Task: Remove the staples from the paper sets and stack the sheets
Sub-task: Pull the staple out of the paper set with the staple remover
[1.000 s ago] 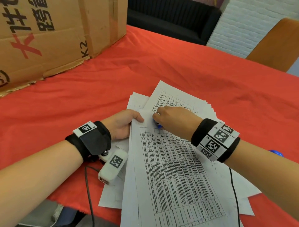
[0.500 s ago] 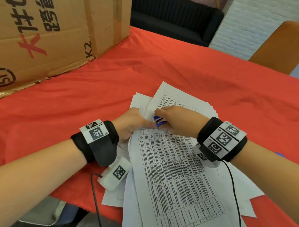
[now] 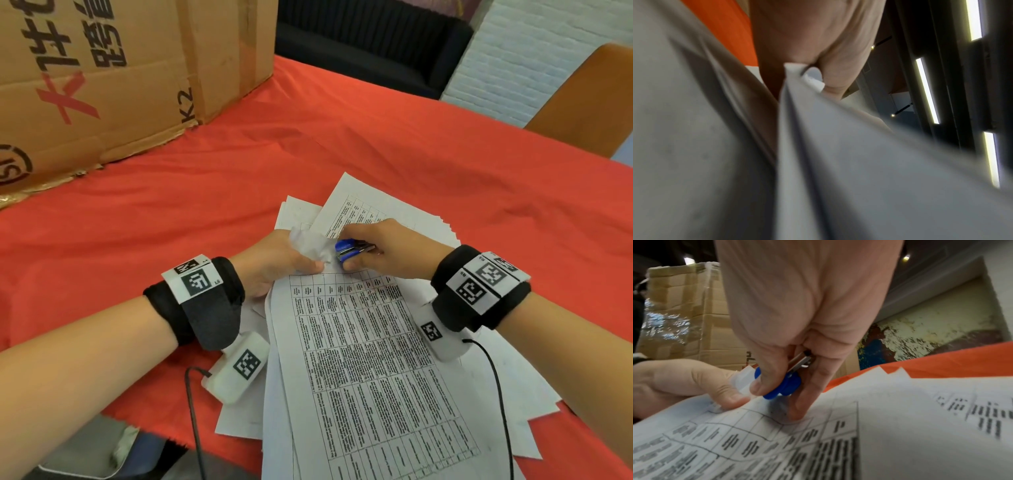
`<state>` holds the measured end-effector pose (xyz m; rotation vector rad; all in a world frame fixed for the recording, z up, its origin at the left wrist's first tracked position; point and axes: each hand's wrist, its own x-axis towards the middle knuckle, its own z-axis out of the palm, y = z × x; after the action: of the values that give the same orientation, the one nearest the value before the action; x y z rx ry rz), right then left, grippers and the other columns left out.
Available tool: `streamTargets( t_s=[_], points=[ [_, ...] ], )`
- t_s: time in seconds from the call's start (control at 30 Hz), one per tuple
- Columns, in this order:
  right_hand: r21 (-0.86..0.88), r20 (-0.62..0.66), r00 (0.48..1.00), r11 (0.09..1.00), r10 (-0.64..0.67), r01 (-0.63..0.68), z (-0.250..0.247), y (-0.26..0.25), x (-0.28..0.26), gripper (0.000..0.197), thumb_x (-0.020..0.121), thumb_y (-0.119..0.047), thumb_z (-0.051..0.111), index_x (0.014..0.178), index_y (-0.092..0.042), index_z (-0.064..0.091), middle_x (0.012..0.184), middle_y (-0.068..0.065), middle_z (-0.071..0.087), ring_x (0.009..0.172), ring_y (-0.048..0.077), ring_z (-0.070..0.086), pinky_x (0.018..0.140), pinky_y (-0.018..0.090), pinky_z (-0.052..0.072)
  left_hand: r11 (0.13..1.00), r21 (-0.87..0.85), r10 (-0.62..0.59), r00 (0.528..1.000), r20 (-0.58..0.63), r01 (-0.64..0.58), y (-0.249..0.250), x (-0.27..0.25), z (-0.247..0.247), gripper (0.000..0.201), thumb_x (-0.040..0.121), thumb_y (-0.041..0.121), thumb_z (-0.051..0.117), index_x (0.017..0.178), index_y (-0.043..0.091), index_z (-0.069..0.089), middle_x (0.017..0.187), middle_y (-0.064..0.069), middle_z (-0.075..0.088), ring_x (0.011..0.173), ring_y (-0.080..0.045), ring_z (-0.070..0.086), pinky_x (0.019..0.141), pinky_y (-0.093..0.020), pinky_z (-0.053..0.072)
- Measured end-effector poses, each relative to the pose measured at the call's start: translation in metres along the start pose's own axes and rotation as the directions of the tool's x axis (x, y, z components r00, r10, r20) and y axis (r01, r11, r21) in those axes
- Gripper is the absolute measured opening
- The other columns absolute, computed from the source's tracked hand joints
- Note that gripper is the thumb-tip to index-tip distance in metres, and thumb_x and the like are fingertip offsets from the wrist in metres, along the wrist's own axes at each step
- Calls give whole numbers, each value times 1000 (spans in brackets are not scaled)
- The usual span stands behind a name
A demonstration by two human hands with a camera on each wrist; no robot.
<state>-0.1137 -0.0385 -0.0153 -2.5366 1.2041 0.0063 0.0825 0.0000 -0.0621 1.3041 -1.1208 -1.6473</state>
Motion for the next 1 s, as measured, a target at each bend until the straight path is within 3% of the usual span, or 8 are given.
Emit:
streamTargets(
  t_s=[0.33,0.43,0.5,0.57,0.63,0.77,0.9,1.0],
  points=[
    [294,-48,988,947,147,-127,-15,28,-16,12,90,-24,65,98,-18,58,94,2,70,88,16,68,90,40,52,997,38,-75,996,43,73,1,3,-19,37,80,-12,64,113,3,63,109,-18,69,97,-31,67,86,-42,55],
    [359,-57,994,931,90,-64,-15,16,-23,15,91,-21,64,100,-12,57,91,3,72,84,10,71,85,27,54,942,299,206,965,-165,-150,18,5,-19,43,83,7,69,124,15,55,124,-2,59,112,-16,57,94,-29,46],
    [321,-114,993,947,27,11,-19,3,-24,15,90,-22,65,99,-14,57,87,-2,71,82,7,69,79,19,51,945,238,266,949,-168,-222,32,3,-13,26,93,18,58,119,15,55,117,0,58,110,-15,54,85,-22,43],
    [200,-161,986,976,-53,85,-21,-11,-22,18,88,-25,68,99,-17,57,84,-9,66,78,4,63,73,20,47,992,-125,18,999,27,-14,38,-1,-1,25,99,26,44,110,6,56,108,-12,62,104,-26,58,85,-28,46],
    [35,-143,984,993,-107,113,-19,-23,-19,23,87,-28,68,104,-18,57,86,-9,63,79,9,58,72,25,45,906,-355,-166,964,206,232,34,-6,11,36,102,25,33,107,-3,54,102,-22,63,97,-32,61,88,-35,48],
    [-295,-52,992,950,-117,97,-13,-35,-14,27,94,-28,56,117,-15,50,110,0,61,97,21,59,80,37,48,757,-593,-180,960,216,275,21,-2,20,26,101,8,29,102,-5,52,94,-25,63,84,-33,66,76,-38,56],
    [-359,-63,997,933,-38,13,-20,-28,-12,32,93,-32,58,118,-15,48,115,2,60,101,25,59,79,40,49,845,-480,-202,971,126,238,20,1,10,20,98,5,43,93,-2,61,86,-14,65,76,-17,63,68,-22,54],
    [-360,-44,995,928,90,-99,-20,-14,-6,28,92,-28,61,116,-16,53,117,1,61,102,24,61,74,31,46,991,-20,-133,991,1,133,20,7,-1,8,90,9,59,84,6,62,68,-3,54,54,-9,46,47,-19,39]
  ],
)
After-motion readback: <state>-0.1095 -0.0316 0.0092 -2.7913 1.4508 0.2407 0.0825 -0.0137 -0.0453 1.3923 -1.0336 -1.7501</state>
